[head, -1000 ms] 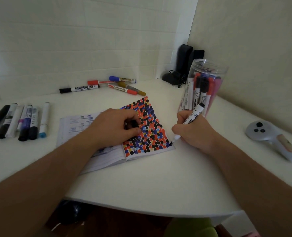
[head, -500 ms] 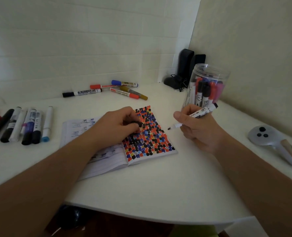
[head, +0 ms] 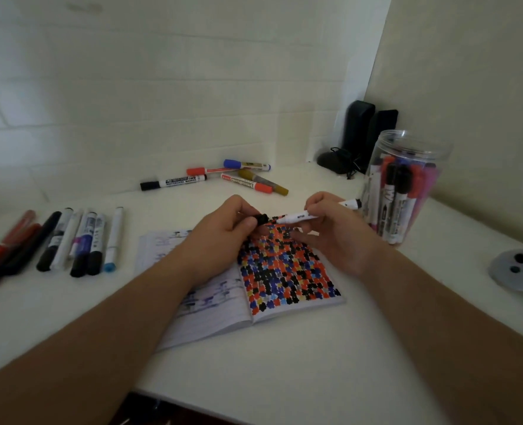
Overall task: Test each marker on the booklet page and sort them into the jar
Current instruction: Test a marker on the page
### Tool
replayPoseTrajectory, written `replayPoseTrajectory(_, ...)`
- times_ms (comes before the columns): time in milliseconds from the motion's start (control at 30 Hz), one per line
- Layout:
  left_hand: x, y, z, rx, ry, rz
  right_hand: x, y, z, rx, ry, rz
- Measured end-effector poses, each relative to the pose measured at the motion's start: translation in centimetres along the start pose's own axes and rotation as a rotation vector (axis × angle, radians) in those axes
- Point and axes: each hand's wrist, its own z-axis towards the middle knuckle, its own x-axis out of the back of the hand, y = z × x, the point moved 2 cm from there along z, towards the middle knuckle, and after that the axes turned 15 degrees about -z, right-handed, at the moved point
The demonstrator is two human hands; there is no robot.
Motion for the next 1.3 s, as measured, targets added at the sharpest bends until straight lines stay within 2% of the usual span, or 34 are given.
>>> replayPoseTrajectory(200, -0.2, 0.1, 0.0, -0.008, -0.028, 0.075, 0.2, 0.0, 0.0, -0.018, 0.014, 0.010)
replayPoseTrajectory(633, -0.5, 0.6, -0.2, -0.028, -0.035, 0.184, -0.3, 0.1, -0.3, 0.078, 0.059, -0.264)
replayPoseTrajectory(800, -0.6, 0.9, -0.3, -0.056, -0.064, 0.239, -0.7, -0.3, -0.8, 0.003, 0.067, -0.091)
replayPoseTrajectory(933, -0.5, 0.7, -0.3, -0.077, -0.044, 0.171, -0.5, -0.3, -0.7, -0.092, 0.032, 0.058)
replayPoseTrajectory(1133, -0.3, 0.4, -0.1, -0.105, -0.008, 0.101, -0.8, -0.3, -0.1, -0.155, 0.182, -0.052)
replayPoseTrajectory(1300, -0.2, 0.5, -0.3, -0.136, 0.006, 0.102, -0.8, -0.2, 0.2, -0.125, 0.173, -0.110)
